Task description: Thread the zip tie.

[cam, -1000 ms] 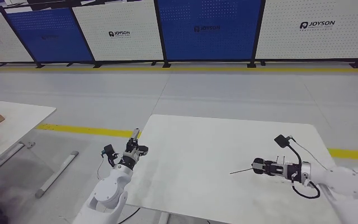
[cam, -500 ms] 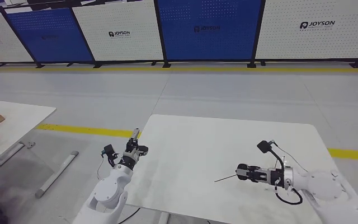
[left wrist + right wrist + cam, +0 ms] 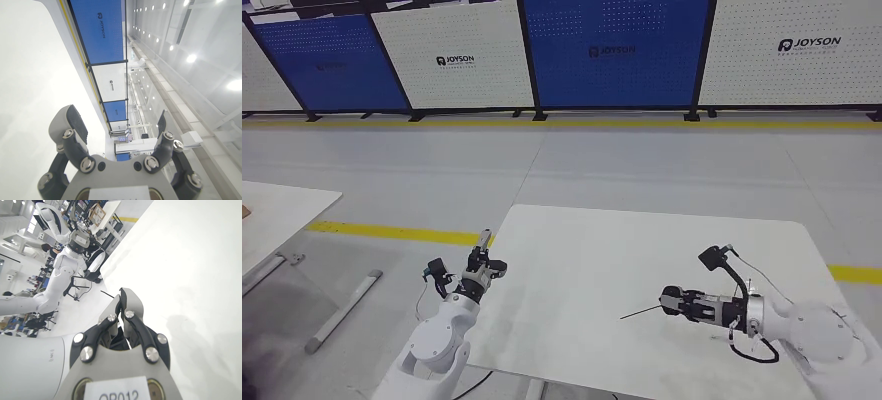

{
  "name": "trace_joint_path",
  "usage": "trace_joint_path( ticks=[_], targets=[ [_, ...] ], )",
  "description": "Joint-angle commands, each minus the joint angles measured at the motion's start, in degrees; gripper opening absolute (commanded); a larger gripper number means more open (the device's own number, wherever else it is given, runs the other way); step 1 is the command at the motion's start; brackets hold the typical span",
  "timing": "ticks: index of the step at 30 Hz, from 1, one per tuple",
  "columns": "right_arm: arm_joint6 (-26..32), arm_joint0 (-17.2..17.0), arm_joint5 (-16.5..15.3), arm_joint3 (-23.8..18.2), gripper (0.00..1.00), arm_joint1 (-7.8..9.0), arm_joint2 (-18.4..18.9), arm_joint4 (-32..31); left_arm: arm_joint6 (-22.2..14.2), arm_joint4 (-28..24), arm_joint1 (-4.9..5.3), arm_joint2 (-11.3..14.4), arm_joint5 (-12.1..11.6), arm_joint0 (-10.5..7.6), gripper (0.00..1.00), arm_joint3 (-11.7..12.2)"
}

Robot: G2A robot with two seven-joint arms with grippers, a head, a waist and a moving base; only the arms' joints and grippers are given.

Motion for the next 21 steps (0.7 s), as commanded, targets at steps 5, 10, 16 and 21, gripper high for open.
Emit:
trace_joint_path(
  ticks=[5, 10, 16, 21],
  targets=[
    [-6.4, -0.2, 0.0, -2.7, 0.0, 0.3, -1.2, -8.5, 0.0, 0.0, 0.0, 0.0, 0.0, 0.0, 1.0, 0.0],
    [-8.6, 0.2, 0.0, -2.1, 0.0, 0.43, -2.5, -11.0, 0.0, 0.0, 0.0, 0.0, 0.0, 0.0, 1.0, 0.0],
    [-8.6, 0.2, 0.0, -2.1, 0.0, 0.43, -2.5, -11.0, 0.0, 0.0, 0.0, 0.0, 0.0, 0.0, 1.0, 0.0],
    [-8.6, 0.2, 0.0, -2.1, 0.0, 0.43, -2.5, -11.0, -4.1, -1.8, 0.19, -0.9, 4.8, -1.05, 1.0, -2.7]
  ],
)
